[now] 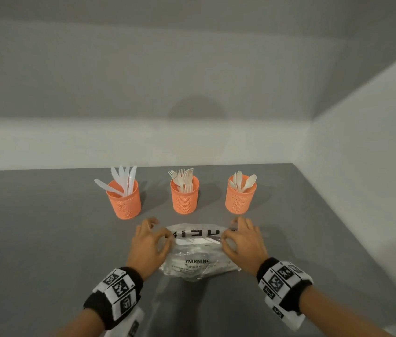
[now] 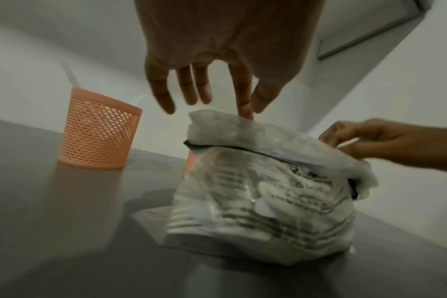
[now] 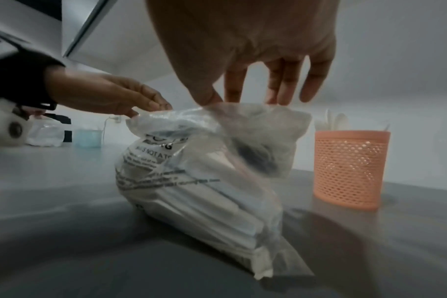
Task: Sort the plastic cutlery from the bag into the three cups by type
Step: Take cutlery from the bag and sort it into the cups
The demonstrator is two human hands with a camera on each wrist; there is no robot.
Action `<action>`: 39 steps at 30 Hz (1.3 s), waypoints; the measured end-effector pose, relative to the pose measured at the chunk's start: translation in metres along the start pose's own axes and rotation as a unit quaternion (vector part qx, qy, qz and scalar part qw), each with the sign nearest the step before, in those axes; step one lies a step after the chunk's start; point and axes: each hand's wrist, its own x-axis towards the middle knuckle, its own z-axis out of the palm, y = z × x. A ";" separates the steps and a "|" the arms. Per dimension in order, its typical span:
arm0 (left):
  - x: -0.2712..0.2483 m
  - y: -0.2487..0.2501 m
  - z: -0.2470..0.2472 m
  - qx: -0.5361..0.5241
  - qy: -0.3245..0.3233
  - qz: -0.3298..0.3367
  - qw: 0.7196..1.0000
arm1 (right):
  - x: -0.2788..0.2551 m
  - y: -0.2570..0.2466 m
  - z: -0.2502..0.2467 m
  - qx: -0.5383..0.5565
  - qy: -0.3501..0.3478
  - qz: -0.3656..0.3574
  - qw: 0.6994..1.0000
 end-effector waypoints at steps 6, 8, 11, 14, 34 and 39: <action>0.007 0.021 0.008 -0.038 -0.096 -0.183 0.978 | 0.011 -0.012 0.003 0.146 -0.131 0.190 0.962; 0.012 0.025 0.007 -0.041 -0.087 -0.228 0.969 | 0.014 -0.013 0.002 0.126 -0.118 0.194 0.966; 0.020 0.029 0.006 -0.045 -0.075 -0.263 0.961 | 0.014 -0.013 0.001 0.116 -0.156 0.180 0.964; 0.024 0.035 0.005 -0.046 -0.074 -0.232 0.969 | 0.017 -0.013 -0.005 0.170 -0.176 0.187 0.951; 0.009 0.043 -0.008 -0.056 -0.172 -0.104 0.978 | 0.047 -0.041 0.014 0.124 -0.290 0.109 0.943; 0.009 0.048 -0.011 -0.041 -0.183 -0.083 0.979 | 0.062 -0.038 0.011 0.112 -0.394 0.132 0.903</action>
